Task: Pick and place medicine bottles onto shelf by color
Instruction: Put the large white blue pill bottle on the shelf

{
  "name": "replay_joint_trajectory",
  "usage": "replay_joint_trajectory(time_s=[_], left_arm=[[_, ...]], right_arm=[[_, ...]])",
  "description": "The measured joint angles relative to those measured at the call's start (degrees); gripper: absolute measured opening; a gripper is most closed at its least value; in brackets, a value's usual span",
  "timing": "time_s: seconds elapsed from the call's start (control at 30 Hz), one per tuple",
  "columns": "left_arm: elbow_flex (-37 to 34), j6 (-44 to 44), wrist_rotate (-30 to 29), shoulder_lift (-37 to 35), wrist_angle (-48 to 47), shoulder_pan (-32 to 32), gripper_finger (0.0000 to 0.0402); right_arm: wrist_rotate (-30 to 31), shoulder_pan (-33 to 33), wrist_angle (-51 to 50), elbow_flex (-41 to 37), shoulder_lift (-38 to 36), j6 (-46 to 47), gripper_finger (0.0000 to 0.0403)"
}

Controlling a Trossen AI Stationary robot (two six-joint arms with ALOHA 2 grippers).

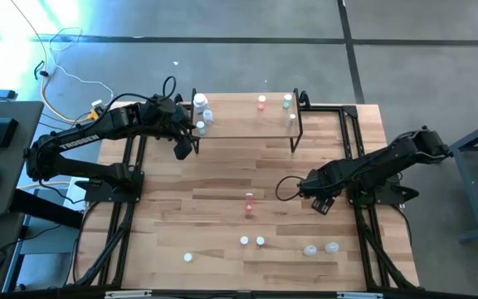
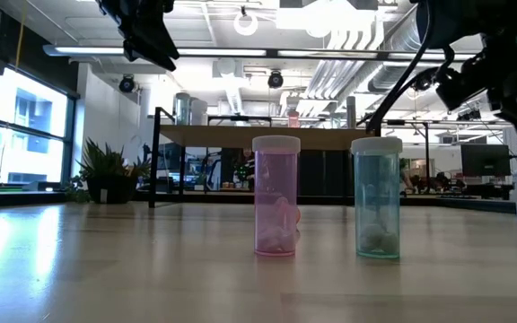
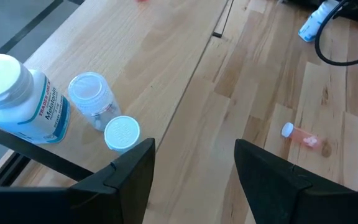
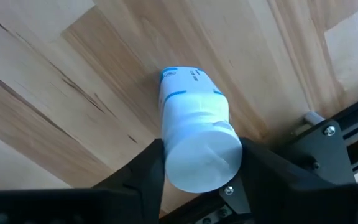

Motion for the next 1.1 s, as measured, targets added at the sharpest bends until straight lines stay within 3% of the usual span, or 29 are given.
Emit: replay_joint_trajectory(time_s=[0.3, 0.73, 1.1], left_arm=[[0.00, -0.01, 0.00, 0.00, 0.00, 0.00, 0.0209], [-0.02, -0.01, 0.02, 0.00, 0.00, 0.00, 0.0209], [0.00, -0.01, 0.02, 0.00, -0.01, 0.00, 0.0209]], right_arm=[[-2.09, 0.00, 0.29, 1.94, 0.00, 2.94, 0.0162], [-0.11, -1.89, 0.24, 15.65, 0.00, 6.16, 0.0158], [5.46, -8.98, 0.22, 27.86, 0.02, -1.99, 0.0157]])
